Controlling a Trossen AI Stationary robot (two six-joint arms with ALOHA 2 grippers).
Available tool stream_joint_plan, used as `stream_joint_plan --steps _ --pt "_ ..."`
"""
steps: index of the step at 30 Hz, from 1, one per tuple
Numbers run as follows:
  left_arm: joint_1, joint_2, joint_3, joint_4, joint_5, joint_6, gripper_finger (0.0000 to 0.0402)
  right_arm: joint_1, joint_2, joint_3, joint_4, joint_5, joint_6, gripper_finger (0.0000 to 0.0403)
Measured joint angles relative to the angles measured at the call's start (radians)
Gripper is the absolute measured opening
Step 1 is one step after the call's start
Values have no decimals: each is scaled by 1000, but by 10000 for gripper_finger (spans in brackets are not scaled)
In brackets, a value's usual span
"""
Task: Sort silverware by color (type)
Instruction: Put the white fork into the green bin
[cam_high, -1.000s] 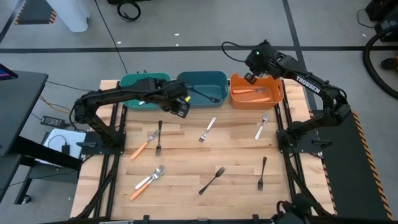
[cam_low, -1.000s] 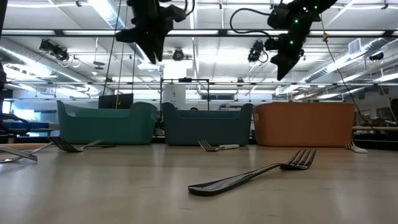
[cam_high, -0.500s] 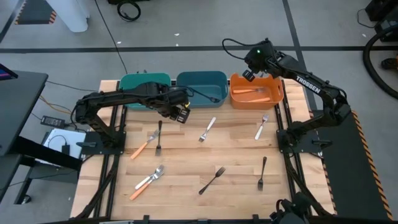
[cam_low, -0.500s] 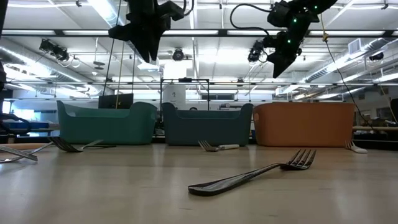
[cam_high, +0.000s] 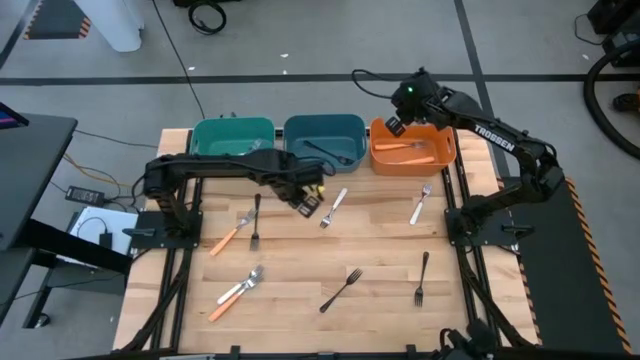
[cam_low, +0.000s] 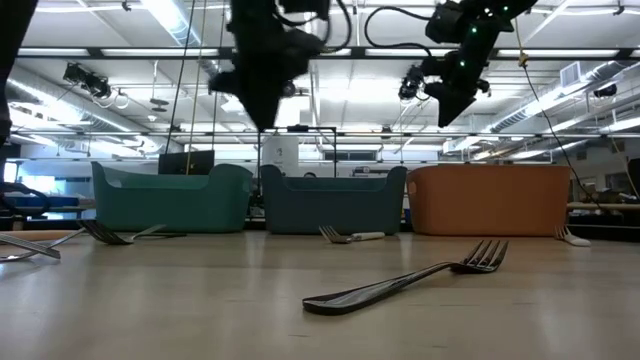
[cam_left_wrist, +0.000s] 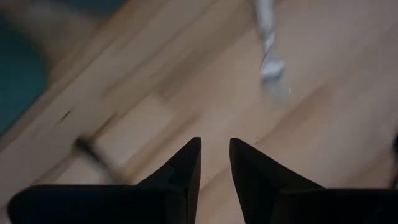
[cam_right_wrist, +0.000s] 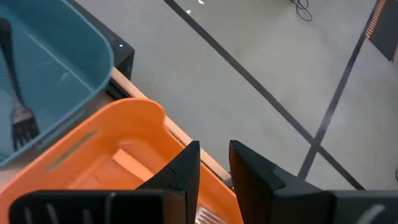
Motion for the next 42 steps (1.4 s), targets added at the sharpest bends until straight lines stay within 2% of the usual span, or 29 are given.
stream_joint_plan --steps 4,9,11,14,17,20,28,42 --pt "14 70 0 184 12 52 94 20 0 0 -4 2 3 95" --pt "16 153 0 388 216 72 108 38 0 0 -16 9 26 94" --pt "15 178 0 449 256 66 118 44 0 0 -17 8 44 94" --pt "21 190 0 532 233 40 132 51 0 0 -20 9 47 95" --pt "33 203 2 563 132 2 135 52 0 0 -27 8 47 95" --pt "42 229 0 522 80 -28 135 52 0 0 -45 8 45 94" --pt "21 333 0 492 88 -38 135 53 0 0 -91 16 45 94" --pt "2 410 6 521 74 -54 135 52 0 0 -122 19 48 93"
